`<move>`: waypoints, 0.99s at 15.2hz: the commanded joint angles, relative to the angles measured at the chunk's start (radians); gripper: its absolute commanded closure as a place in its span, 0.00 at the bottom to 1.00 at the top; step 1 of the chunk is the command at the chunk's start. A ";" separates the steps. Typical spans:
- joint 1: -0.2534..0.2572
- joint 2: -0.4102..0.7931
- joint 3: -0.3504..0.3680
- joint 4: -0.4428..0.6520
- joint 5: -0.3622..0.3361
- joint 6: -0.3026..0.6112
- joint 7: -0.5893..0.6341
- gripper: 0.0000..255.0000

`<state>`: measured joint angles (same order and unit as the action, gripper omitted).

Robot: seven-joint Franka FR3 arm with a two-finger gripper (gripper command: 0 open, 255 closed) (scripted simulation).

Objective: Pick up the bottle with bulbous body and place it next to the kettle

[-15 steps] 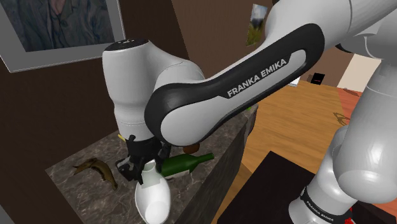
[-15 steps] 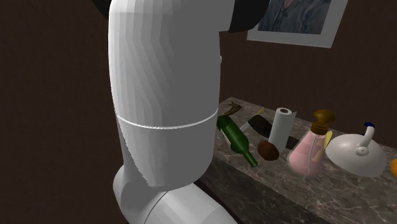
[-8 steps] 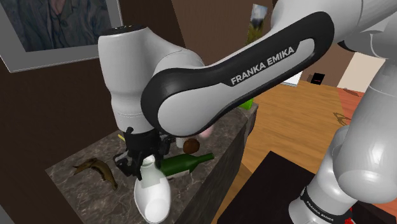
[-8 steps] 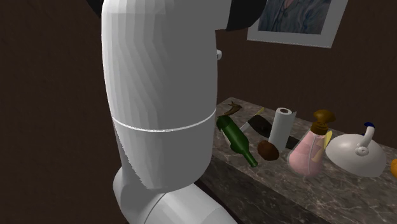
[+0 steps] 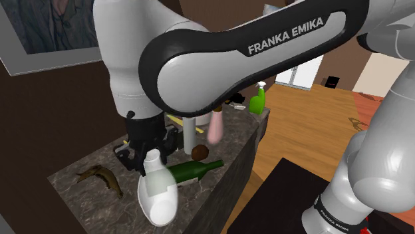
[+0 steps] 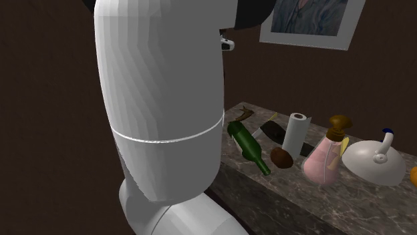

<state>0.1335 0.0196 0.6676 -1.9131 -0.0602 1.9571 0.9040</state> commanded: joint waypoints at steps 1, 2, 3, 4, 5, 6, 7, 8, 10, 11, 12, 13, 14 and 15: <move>0.000 -0.007 0.000 0.022 0.005 -0.027 -0.003 1.00; 0.000 -0.009 0.000 0.033 0.007 -0.040 -0.005 1.00; -0.001 -0.011 0.000 0.044 0.009 -0.053 -0.006 1.00; -0.001 -0.013 0.000 0.056 0.010 -0.066 -0.008 1.00; -0.001 -0.015 0.000 0.068 0.011 -0.079 -0.009 1.00; -0.001 -0.016 -0.001 0.080 0.012 -0.092 -0.010 1.00; -0.001 -0.017 -0.001 0.093 0.013 -0.106 -0.011 1.00; -0.001 -0.018 -0.001 0.106 0.014 -0.119 -0.012 1.00; -0.001 -0.018 -0.001 0.132 0.014 -0.146 -0.013 1.00; -0.001 -0.018 -0.001 0.145 0.015 -0.159 -0.014 1.00; -0.001 -0.018 0.000 0.159 0.014 -0.173 -0.014 1.00; -0.001 -0.017 0.000 0.173 0.014 -0.186 -0.014 1.00; -0.001 -0.016 0.000 0.188 0.013 -0.200 -0.014 1.00; 0.000 -0.014 0.000 0.203 0.013 -0.214 -0.014 1.00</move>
<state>0.1310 0.0000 0.6659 -1.7289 -0.0441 1.7584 0.8856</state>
